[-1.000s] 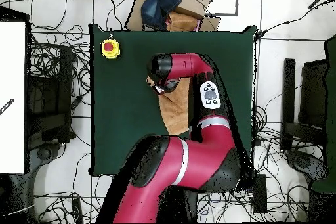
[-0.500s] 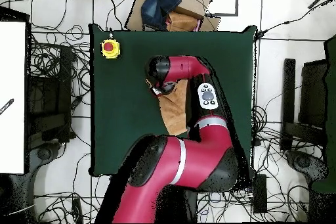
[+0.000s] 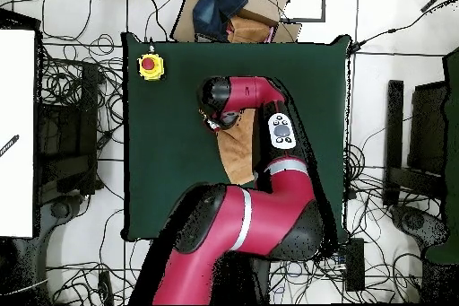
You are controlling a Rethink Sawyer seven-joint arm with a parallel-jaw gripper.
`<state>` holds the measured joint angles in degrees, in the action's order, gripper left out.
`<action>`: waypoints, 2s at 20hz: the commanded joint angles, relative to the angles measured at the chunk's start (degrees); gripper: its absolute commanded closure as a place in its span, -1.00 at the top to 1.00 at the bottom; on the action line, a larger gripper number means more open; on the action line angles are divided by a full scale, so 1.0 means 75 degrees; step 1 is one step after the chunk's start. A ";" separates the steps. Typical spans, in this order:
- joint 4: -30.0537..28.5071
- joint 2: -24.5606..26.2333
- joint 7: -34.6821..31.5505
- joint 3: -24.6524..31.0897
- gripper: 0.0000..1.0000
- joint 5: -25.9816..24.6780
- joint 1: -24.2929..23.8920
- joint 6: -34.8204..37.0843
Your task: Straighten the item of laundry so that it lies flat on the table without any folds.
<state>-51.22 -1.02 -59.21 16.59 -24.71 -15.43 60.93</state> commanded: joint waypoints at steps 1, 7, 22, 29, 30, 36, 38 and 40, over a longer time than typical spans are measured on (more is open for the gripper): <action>0.0075 0.0411 -0.1628 0.0002 1.00 0.0212 0.0277 -0.0397; -0.0250 0.0539 -0.1790 -0.0030 1.00 0.0077 0.0271 -0.1157; -0.0362 0.0756 -0.2069 -0.0274 1.00 0.0099 0.0428 -0.1586; -0.0218 0.0793 -0.1967 -0.0363 1.00 0.0243 0.0475 -0.1400; -0.0210 0.0794 -0.1955 -0.0373 1.00 0.0251 0.0475 -0.1388; -0.0208 0.0799 -0.1954 -0.0415 1.00 0.0313 0.0479 -0.1359; -0.0172 0.0802 -0.1933 -0.0427 -1.00 0.0353 0.0483 -0.1293; -0.0125 0.0811 -0.1904 -0.0454 -1.00 0.0400 0.0502 -0.1226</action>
<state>-50.73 1.24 -59.21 13.75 -22.56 -13.54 54.69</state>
